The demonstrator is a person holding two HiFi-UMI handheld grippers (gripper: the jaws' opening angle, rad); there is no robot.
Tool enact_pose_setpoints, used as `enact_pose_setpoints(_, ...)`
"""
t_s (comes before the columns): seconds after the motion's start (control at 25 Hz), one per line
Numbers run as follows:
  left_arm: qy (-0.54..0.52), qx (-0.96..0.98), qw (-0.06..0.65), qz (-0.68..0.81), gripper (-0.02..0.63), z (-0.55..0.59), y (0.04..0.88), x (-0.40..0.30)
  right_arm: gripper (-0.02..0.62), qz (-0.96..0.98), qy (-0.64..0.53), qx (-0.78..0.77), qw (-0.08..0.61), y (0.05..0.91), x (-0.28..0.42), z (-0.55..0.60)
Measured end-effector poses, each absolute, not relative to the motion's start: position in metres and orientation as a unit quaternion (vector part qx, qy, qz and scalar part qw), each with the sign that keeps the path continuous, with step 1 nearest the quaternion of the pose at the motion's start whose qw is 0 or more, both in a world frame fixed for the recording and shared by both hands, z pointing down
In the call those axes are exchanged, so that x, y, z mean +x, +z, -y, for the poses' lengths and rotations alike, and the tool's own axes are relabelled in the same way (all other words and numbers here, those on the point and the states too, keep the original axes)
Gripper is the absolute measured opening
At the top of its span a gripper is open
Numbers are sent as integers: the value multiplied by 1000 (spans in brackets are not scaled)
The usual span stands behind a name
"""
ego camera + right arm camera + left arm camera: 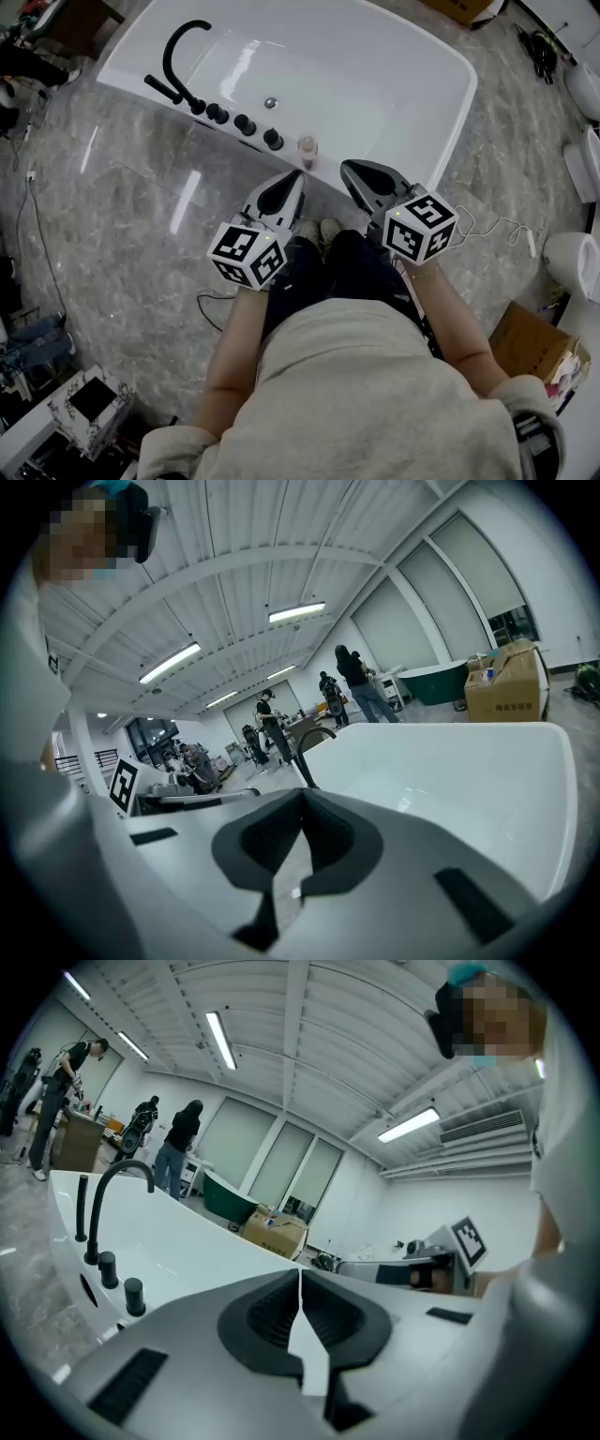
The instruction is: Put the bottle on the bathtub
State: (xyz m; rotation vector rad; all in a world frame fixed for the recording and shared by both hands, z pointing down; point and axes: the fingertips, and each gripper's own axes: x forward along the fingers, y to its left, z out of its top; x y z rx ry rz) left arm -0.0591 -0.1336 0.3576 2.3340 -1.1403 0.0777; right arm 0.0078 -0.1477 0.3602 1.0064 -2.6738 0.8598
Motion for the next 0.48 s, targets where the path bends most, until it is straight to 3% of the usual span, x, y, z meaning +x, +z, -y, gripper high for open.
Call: enact_pose_setpoints(0.48,72,866,263,419,11,124,341,-55,-2,889,284,354,64,337,-8,145)
